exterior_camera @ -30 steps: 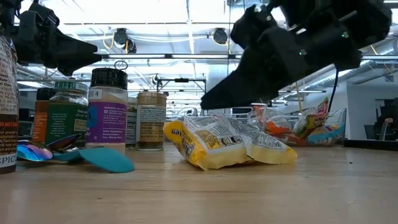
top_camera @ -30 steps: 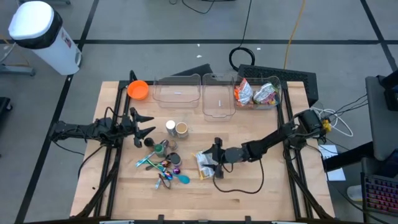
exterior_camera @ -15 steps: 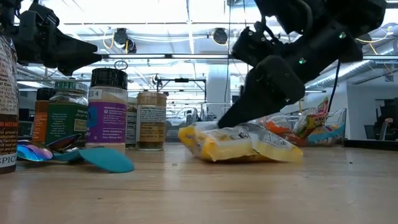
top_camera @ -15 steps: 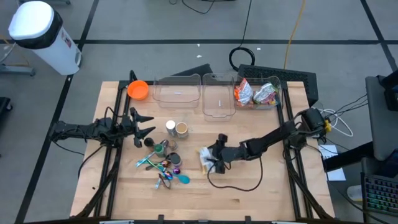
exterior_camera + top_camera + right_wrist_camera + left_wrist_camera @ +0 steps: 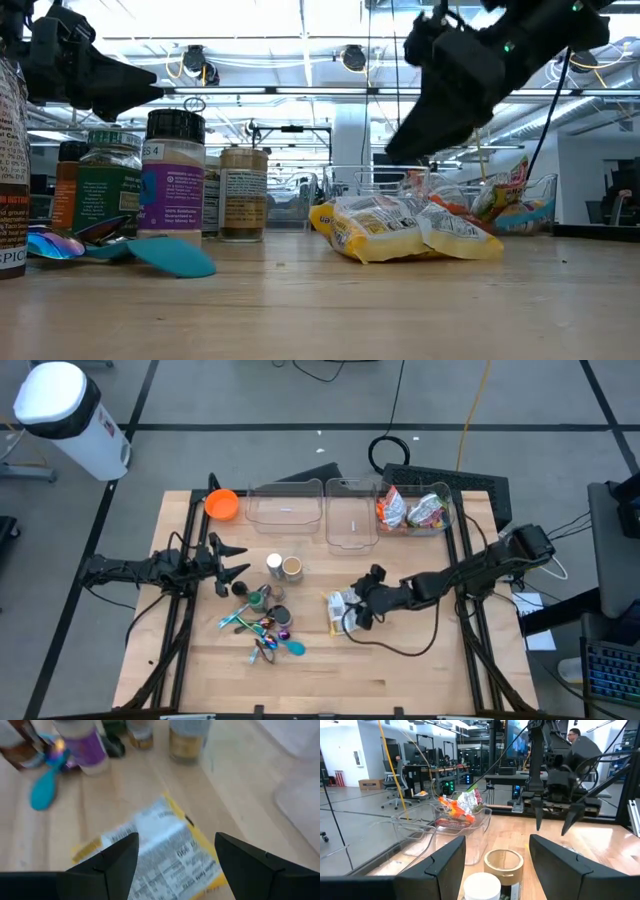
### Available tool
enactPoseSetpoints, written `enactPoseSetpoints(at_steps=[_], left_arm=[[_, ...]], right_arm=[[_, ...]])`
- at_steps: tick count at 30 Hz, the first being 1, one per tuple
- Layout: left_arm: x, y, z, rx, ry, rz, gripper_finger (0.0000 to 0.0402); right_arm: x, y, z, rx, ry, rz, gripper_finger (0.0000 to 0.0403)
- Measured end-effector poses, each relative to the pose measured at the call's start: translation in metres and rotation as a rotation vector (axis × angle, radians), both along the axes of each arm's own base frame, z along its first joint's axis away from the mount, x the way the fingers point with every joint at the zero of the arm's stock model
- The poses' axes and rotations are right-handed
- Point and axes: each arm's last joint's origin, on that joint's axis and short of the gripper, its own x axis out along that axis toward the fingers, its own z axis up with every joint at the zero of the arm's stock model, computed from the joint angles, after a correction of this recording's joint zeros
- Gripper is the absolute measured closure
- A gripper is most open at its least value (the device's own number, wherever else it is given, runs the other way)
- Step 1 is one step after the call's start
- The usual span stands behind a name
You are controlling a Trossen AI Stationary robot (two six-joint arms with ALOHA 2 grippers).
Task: Pick & Place Food Item
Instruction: Put the yellow noodle pack into the right transparent bin
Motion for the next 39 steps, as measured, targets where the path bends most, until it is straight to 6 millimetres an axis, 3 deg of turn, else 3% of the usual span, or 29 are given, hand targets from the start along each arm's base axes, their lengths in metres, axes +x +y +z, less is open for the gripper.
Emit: enactPoseSetpoints(at_steps=[8,13,17,22,33,39], left_arm=[[0.0,0.0,0.0,0.0,0.0,0.0,0.0174],[0.0,0.0,0.0,0.0,0.0,0.0,0.0174],[0.0,0.0,0.0,0.0,0.001,0.0,0.0174],[0.0,0.0,0.0,0.0,0.0,0.0,0.0174],[0.0,0.0,0.0,0.0,0.0,0.0,0.0174],[0.0,0.0,0.0,0.0,0.0,0.0,0.0174]], right_arm=[[0.006,0.011,0.0,-0.041,-0.189,0.104,0.0149],[0.013,0.014,-0.003,-0.037,-0.235,0.291,0.0149],[0.02,0.013,0.005,-0.11,-0.184,0.441,0.0149],[0.023,0.006,0.005,-0.232,-0.061,0.501,0.0149],[0.025,-0.006,-0.024,-0.228,0.101,0.478,0.0149],[0.023,-0.011,-0.026,-0.212,0.149,0.403,0.0149]])
